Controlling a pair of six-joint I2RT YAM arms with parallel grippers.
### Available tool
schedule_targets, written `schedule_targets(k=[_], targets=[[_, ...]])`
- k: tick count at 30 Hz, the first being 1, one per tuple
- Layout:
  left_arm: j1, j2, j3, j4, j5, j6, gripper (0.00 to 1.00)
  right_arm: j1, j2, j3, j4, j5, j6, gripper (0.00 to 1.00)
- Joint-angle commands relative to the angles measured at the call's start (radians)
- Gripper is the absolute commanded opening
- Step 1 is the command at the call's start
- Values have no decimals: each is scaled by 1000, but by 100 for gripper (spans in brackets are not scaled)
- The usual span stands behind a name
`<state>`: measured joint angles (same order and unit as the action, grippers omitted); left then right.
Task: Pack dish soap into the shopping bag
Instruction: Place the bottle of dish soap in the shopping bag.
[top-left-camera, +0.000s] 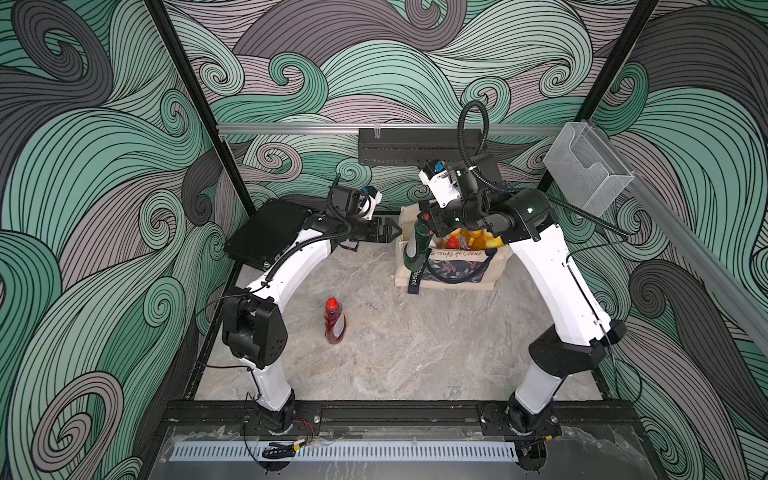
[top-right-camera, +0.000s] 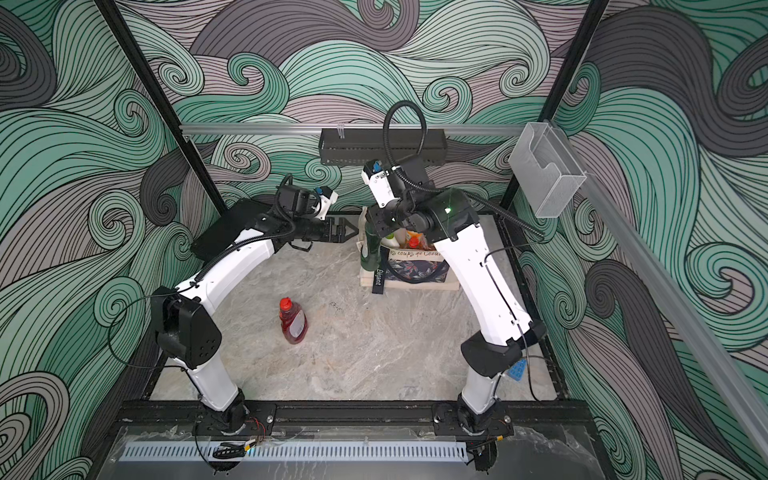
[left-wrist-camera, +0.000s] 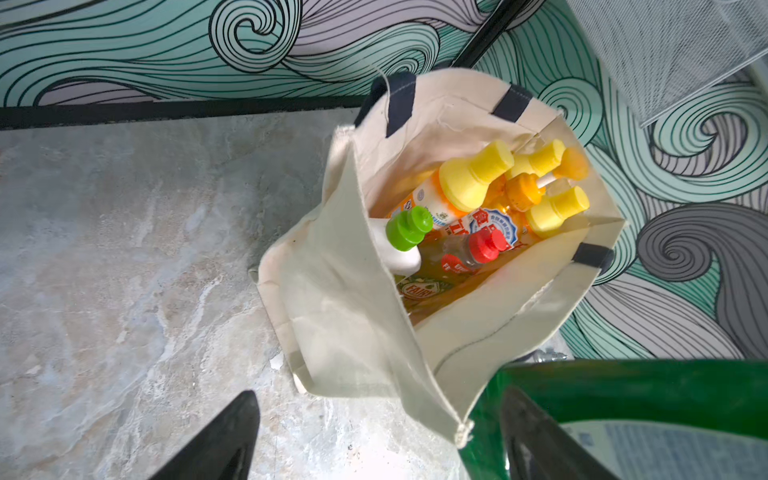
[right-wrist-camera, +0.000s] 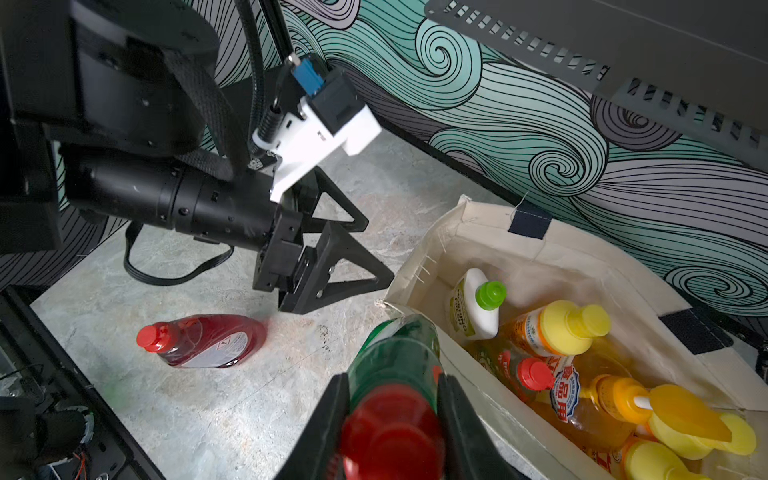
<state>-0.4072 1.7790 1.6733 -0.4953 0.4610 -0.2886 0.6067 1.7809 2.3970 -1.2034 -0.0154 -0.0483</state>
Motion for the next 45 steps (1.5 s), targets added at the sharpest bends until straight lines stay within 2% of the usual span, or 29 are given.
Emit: schedule_targets(k=[1, 3, 7, 17, 20, 24, 32, 36, 39, 45], targets=[[-6, 25, 41, -16, 18, 12, 82, -26, 0, 76, 51, -13, -10, 0], [-6, 33, 51, -21, 20, 13, 78, -31, 7, 92, 43, -22, -7, 0], [-6, 52, 77, -18, 30, 7, 78, -34, 10, 130, 21, -27, 0, 0], [-9, 74, 115, 13, 71, -20, 82, -33, -32, 149, -31, -20, 21, 0], [-15, 84, 121, 10, 78, -20, 77, -34, -41, 158, -38, -15, 23, 0], [-26, 99, 130, 5, 77, -14, 62, -35, -41, 189, -46, -3, 21, 0], [-42, 107, 151, -30, 61, 11, 59, -41, -30, 239, -62, 15, 16, 0], [-54, 115, 157, -61, 41, 35, 54, -54, -1, 289, -61, 35, 11, 0], [-56, 114, 151, -75, 36, 42, 46, -69, 27, 315, -51, 34, 11, 0], [-56, 92, 127, -80, 16, 52, 37, -100, 70, 315, 8, 22, 9, 0]])
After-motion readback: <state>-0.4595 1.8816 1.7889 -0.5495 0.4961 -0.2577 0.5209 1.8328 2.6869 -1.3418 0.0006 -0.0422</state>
